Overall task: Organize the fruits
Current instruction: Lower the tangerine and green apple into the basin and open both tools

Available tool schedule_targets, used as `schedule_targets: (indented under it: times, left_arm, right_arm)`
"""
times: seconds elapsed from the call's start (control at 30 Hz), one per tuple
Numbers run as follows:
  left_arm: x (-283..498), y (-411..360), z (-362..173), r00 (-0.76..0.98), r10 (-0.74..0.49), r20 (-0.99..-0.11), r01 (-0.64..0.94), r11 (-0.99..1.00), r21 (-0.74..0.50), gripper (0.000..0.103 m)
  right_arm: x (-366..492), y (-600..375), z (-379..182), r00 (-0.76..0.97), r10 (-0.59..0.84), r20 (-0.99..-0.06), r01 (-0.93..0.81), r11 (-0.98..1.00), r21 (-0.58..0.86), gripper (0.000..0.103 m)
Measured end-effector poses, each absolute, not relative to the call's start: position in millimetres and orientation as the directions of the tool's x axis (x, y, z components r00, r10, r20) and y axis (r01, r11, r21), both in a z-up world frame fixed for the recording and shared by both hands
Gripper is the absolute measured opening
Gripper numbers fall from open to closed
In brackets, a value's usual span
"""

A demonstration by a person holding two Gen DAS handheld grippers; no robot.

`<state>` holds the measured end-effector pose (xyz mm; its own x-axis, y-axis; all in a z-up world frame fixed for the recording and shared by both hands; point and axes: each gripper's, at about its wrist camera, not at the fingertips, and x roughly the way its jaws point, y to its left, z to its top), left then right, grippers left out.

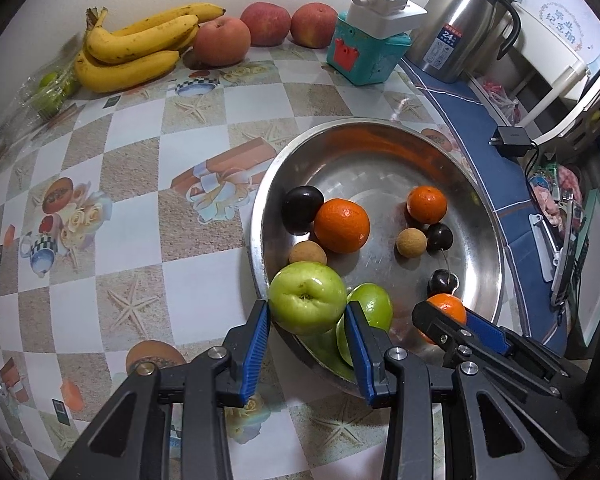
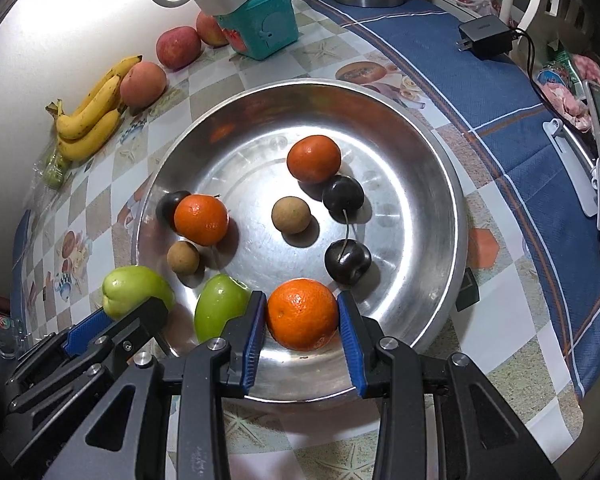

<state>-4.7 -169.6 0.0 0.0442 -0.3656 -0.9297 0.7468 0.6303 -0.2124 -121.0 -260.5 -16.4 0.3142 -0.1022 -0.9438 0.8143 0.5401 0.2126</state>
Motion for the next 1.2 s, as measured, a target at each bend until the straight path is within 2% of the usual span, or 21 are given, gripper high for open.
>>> schedule_targets:
  times: [0.7, 1.2]
  left_arm:
    - [0, -176, -6, 0.031, -0.372, -0.928, 0.734, 0.639, -0.232, 0.040]
    - [0, -171, 14, 0.040, -0.384, -0.922, 0.743, 0.628, -0.230, 0.042]
  right_arm:
    - [-105, -258, -40, 0.243, -0.096, -0.965, 0.812, 0.565, 0.148, 0.038]
    - [-104, -255, -40, 0.234, -0.102, -0.967, 0.815, 0.563, 0.138, 0.039]
